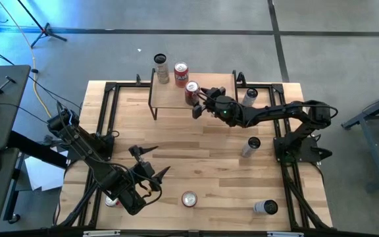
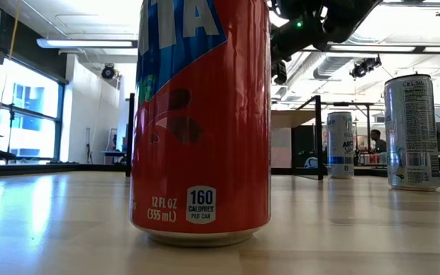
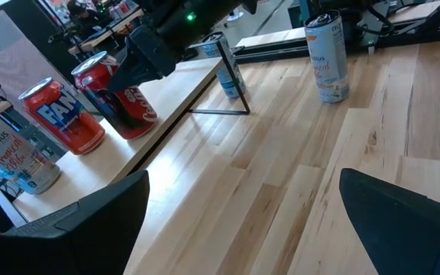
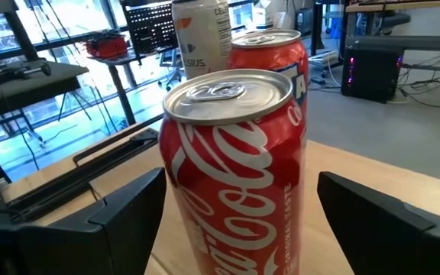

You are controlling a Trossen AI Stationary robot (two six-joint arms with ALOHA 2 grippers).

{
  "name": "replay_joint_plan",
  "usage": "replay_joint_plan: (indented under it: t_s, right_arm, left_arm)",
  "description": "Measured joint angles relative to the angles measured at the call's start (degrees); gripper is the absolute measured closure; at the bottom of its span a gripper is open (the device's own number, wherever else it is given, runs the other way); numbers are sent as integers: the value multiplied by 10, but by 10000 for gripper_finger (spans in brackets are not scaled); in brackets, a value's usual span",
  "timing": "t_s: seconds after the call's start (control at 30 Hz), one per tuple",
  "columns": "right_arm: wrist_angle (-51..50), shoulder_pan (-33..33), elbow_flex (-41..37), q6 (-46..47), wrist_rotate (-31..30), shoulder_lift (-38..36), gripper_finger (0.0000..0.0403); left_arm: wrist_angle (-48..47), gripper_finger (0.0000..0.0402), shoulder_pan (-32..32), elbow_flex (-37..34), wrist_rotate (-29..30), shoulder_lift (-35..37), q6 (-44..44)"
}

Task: Place canned beverage on shelf
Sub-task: Put the red and white soda can on the shelf

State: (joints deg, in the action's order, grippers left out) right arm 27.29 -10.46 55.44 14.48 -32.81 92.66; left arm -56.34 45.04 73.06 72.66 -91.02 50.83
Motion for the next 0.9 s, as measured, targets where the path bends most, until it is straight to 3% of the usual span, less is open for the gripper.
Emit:
replay_joint_plan:
  t_s: [0.57, 0.9]
  right_arm:
    - [0, -6, 0, 0, 20, 0, 79]
    - [0, -12, 0, -5, 40, 0, 159]
  left_arm:
    - [0, 2, 0, 0, 0, 0, 0]
    - [0, 2, 0, 0, 0, 0, 0]
